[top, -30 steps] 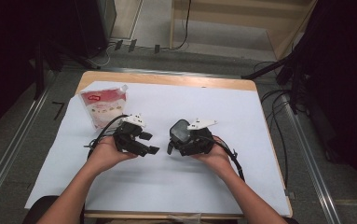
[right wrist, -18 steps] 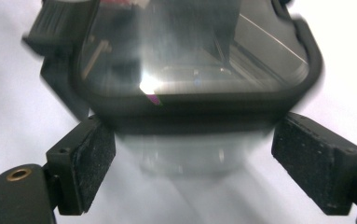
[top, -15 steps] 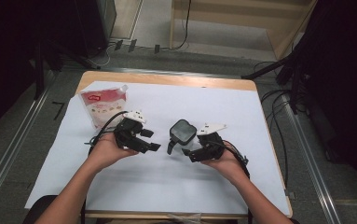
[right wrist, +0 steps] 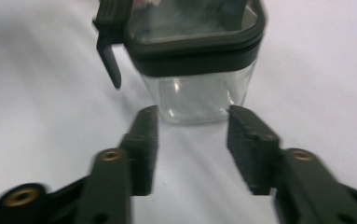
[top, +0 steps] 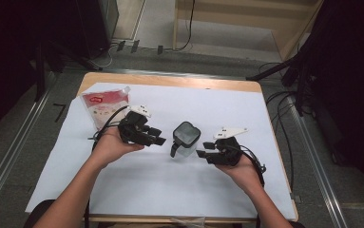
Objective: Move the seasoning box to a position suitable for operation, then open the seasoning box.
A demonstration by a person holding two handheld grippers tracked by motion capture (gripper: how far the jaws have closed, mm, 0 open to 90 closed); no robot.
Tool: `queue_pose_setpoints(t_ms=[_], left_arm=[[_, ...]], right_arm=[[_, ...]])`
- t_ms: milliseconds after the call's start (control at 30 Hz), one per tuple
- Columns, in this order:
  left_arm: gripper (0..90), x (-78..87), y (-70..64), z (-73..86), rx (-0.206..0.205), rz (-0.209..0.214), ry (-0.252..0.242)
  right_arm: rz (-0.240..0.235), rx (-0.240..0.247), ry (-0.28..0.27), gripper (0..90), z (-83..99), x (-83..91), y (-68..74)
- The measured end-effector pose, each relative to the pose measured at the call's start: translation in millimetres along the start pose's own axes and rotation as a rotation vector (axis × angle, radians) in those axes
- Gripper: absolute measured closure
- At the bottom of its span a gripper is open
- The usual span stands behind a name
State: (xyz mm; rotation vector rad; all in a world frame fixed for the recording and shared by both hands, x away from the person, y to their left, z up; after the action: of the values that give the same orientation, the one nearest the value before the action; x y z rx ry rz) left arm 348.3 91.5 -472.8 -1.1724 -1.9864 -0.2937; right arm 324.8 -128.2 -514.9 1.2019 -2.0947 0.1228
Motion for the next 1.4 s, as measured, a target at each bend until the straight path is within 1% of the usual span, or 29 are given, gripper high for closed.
queue_pose_setpoints(t_ms=[67,100,133,167,200,233,300,333,400,467,500,633,667,733,800,833,933,967,1033,1100,1133,1167,1200,1300,1400], left_arm=[[64.9,-2.5,0.6,1.4,-0.002,0.004,0.002],[71.9,-2.5,0.6,1.4,-0.002,0.004,0.002],[77.3,-5.8,0.0,4.4,-0.019,0.014,0.016],[82.6,-5.8,0.0,4.4,-0.019,0.014,0.016],[87.6,-8.2,-0.8,7.2,-0.016,0.017,0.034],[90.0,-9.7,-1.5,7.1,-0.004,0.043,0.026],[90.0,-12.1,-2.1,7.1,0.004,0.04,0.024],[90.0,-16.4,-4.1,7.5,0.003,0.04,0.037],[90.0,-19.1,-6.0,7.0,-0.001,0.042,0.036],[90.0,-20.9,-5.9,6.7,-0.005,0.03,0.036],[90.0,-21.7,-5.8,6.6,-0.005,0.036,0.036],[90.0,-25.0,-5.9,7.1,-0.004,0.022,0.034],[90.0,-27.2,-7.2,7.1,-0.003,0.015,0.031],[90.0,-29.1,-8.3,7.0,-0.008,0.019,0.028],[90.0,-31.0,-9.0,6.5,-0.005,0.018,0.024],[90.0,-31.7,-9.0,6.5,-0.008,0.01,0.026],[90.0,-33.5,-10.3,6.6,-0.015,0.018,0.031],[90.0,-36.4,-12.8,6.2,-0.011,0.013,0.023],[90.0,-39.0,-14.5,6.1,-0.014,0.015,0.025],[90.0,-41.6,-15.3,6.3,-0.022,0.003,0.027],[90.0,-41.6,-14.8,6.6,-0.024,-0.005,0.037],[90.0,-41.6,-14.8,6.6,-0.024,-0.005,0.037],[90.0,-42.6,-15.1,6.2,-0.009,0.005,0.023],[90.0,-42.0,-15.3,6.5,-0.013,0.006,0.03],[90.0,-42.6,-17.0,5.8,-0.007,0.017,0.025]], right_arm=[[0.02,0.009,-0.019,72.4,-2.5,3.2,-1.9],[0.028,0.005,-0.022,76.8,-3.0,4.2,-2.6],[0.031,-0.004,-0.023,82.0,-3.5,4.5,-3.3],[0.035,-0.009,-0.025,85.8,-4.1,4.7,-4.2],[0.035,-0.019,-0.023,89.4,-4.6,5.0,-4.9],[0.031,-0.019,-0.028,90.0,-5.7,4.6,-6.0],[0.04,-0.036,-0.033,90.0,-7.3,3.8,-7.8],[0.044,-0.044,-0.033,90.0,-7.6,3.2,-8.4],[0.054,-0.042,-0.03,90.0,-8.2,1.6,-10.2],[0.054,-0.048,-0.03,90.0,-8.4,0.1,-10.8],[0.056,-0.05,-0.029,90.0,-8.6,-0.5,-11.2],[0.054,-0.062,-0.033,90.0,-9.9,-2.2,-11.8],[0.05,-0.073,-0.028,90.0,-10.1,-3.1,-11.8],[0.046,-0.072,-0.028,90.0,-10.5,-4.7,-11.8],[0.049,-0.074,-0.024,90.0,-10.8,-6.0,-11.5],[0.05,-0.075,-0.021,90.0,-10.8,-6.8,-11.3],[0.051,-0.074,-0.017,90.0,-10.7,-8.5,-11.5],[0.052,-0.075,-0.016,90.0,-10.7,-8.8,-11.8],[0.05,-0.078,-0.019,90.0,-11.2,-9.4,-12.0],[0.049,-0.077,-0.021,90.0,-11.8,-9.6,-12.2],[0.045,-0.077,-0.026,90.0,-12.3,-9.8,-12.3],[0.045,-0.077,-0.026,90.0,-12.3,-9.8,-12.3],[0.044,-0.079,-0.021,90.0,-12.1,-10.1,-12.5],[0.042,-0.087,-0.02,90.0,-12.4,-10.2,-12.4],[0.038,-0.085,-0.009,90.0,-11.3,-11.9,-11.9]])
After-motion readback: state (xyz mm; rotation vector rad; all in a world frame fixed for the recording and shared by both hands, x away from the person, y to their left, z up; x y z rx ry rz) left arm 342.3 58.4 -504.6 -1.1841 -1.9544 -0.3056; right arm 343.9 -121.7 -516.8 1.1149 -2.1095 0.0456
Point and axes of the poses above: each handheld gripper's, and its own axes: x roughly backward along the jaws, z roughly out of its underside, y roughly to its left, the point moved 7 cm from there along -x, roughly forward along the jaws, and after that the axes turned 6 degrees about -z, right-handed, at the moved point
